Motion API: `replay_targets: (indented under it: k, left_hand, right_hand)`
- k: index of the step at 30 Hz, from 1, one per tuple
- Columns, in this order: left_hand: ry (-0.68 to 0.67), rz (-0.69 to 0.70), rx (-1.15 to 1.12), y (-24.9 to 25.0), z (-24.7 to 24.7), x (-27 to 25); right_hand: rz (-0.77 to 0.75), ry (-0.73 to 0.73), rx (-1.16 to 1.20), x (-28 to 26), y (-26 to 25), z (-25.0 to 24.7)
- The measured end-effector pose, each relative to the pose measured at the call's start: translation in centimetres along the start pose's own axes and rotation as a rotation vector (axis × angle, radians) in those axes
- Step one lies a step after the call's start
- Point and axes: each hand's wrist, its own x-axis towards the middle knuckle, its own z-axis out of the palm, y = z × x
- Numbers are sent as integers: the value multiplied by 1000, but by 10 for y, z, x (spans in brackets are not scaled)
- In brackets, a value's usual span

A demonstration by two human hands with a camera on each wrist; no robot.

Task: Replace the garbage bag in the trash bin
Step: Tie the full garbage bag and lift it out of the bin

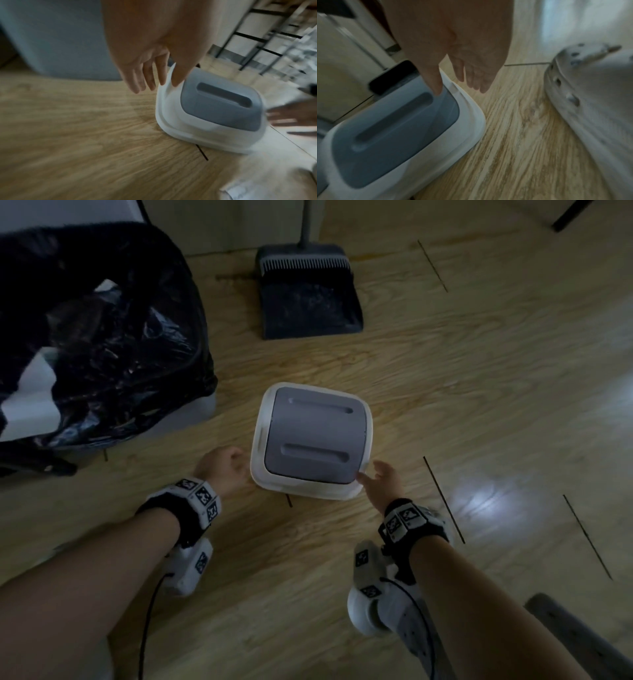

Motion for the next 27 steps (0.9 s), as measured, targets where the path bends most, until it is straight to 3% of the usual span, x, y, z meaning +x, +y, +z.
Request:
replay_targets:
  k: [6,15,19,27]
  left_hand:
    - [25,200,296,13,-37,-54]
    - [262,369,484,17,-105,-143]
    - [383,397,532,-5,-138,-172]
    - [405,330,633,-54,-201,-185]
  right_hand:
    - [-199,37,-247,-60,-42,-5]
    - [-508,28,-571,-166,-126,21]
    - [-688,37,-684,-208,-154,42]
    - [-933,-11,-852,-232,-198,88]
